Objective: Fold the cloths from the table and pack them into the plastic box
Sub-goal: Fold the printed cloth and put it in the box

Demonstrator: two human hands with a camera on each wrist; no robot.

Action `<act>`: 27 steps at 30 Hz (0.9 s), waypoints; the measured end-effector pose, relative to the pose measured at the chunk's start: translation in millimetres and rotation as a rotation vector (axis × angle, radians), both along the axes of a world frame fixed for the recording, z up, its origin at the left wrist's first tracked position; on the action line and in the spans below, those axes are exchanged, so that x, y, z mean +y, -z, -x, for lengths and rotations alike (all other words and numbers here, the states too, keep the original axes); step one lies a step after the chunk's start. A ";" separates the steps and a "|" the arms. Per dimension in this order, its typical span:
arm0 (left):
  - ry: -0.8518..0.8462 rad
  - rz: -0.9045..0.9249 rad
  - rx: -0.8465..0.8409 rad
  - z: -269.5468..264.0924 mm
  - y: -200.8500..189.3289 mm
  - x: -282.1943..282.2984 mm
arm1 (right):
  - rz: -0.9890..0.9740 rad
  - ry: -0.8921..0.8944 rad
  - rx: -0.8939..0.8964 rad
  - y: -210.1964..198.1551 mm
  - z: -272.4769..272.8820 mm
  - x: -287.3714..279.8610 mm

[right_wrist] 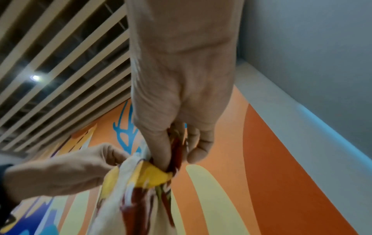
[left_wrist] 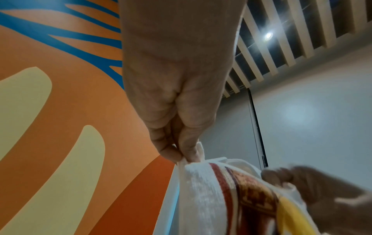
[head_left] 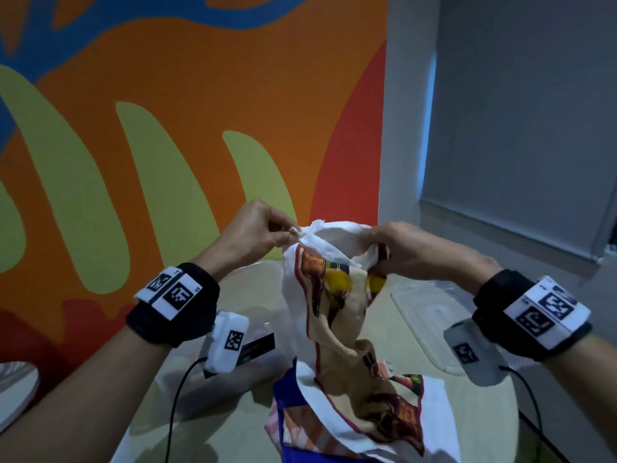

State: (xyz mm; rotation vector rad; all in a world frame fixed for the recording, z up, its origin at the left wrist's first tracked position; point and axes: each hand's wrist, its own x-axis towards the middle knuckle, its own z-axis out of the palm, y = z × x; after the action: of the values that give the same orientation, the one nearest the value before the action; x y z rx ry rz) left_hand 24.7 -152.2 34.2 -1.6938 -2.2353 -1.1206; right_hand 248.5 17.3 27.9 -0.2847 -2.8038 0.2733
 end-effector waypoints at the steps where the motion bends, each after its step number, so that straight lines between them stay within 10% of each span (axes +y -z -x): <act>1: 0.002 0.011 -0.005 1.2 1.1 0.6 | 0.044 -0.025 0.070 -1.5 -2.3 1.2; 6: -0.003 0.089 0.006 4.7 8.2 0.1 | 0.301 -0.102 0.353 -1.3 -4.2 8.1; 15: -0.070 -0.013 0.008 9.8 -21.5 -15.4 | 0.046 0.018 0.287 -18.8 -17.8 25.5; 27: 0.136 -0.389 -0.383 -36.4 -74.4 -49.3 | 0.721 -0.289 0.804 -81.1 -57.8 -17.7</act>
State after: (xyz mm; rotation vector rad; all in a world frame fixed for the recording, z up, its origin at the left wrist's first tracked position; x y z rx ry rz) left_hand 61.1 -201.5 108.5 -1.5869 -1.9225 -1.9072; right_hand 306.2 -0.4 108.9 0.0823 -1.8526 1.1699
